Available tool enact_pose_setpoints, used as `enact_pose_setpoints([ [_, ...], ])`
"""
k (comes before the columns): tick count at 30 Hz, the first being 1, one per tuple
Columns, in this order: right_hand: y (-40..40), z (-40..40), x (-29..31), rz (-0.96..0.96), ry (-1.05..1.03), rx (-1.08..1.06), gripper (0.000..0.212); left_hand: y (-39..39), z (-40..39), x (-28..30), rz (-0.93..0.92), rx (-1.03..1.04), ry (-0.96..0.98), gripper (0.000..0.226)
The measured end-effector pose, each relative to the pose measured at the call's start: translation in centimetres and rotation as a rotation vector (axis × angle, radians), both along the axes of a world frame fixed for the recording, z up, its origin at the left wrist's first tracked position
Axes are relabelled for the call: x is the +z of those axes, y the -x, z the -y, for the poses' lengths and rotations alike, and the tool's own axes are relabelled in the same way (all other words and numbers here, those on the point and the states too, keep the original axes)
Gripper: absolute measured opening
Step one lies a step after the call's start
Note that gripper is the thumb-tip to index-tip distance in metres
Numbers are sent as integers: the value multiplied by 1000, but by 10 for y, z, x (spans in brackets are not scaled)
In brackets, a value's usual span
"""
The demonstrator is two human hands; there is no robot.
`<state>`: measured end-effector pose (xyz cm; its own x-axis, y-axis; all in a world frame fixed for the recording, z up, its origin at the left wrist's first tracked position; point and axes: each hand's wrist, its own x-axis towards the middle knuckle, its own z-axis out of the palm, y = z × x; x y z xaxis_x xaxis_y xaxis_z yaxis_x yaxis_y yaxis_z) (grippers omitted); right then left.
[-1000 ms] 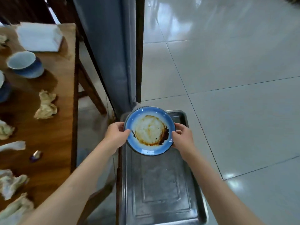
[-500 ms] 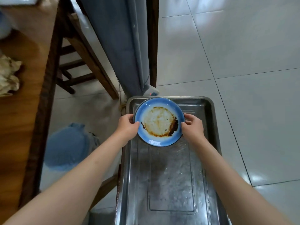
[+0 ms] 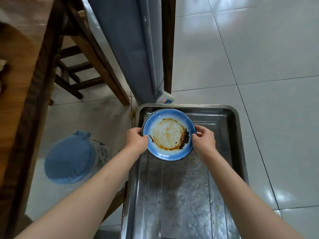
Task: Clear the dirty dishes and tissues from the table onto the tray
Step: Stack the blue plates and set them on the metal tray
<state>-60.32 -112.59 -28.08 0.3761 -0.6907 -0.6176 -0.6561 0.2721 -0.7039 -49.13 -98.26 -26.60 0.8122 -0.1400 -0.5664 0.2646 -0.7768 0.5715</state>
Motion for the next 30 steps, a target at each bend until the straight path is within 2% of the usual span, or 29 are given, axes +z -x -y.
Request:
enact_pose_setpoints([
  [12, 1, 1, -5, -11, 16, 14, 40, 8, 1, -12, 8, 30, -40, 29],
  [16, -1, 1, 3, -17, -25, 54, 47, 6, 1, -1, 62, 14, -96, 27],
  [18, -2, 0, 13, -34, -19, 86, 53, 4, 0, 9, 105, -29, -130, 34],
  [24, 11, -4, 76, -47, 30, 75, 67, 9, -6, 76, 121, -129, -17, 46],
  [30, 19, -21, 163, 0, 133, 214, 68, 6, -35, 176, 270, -369, 83, 49],
])
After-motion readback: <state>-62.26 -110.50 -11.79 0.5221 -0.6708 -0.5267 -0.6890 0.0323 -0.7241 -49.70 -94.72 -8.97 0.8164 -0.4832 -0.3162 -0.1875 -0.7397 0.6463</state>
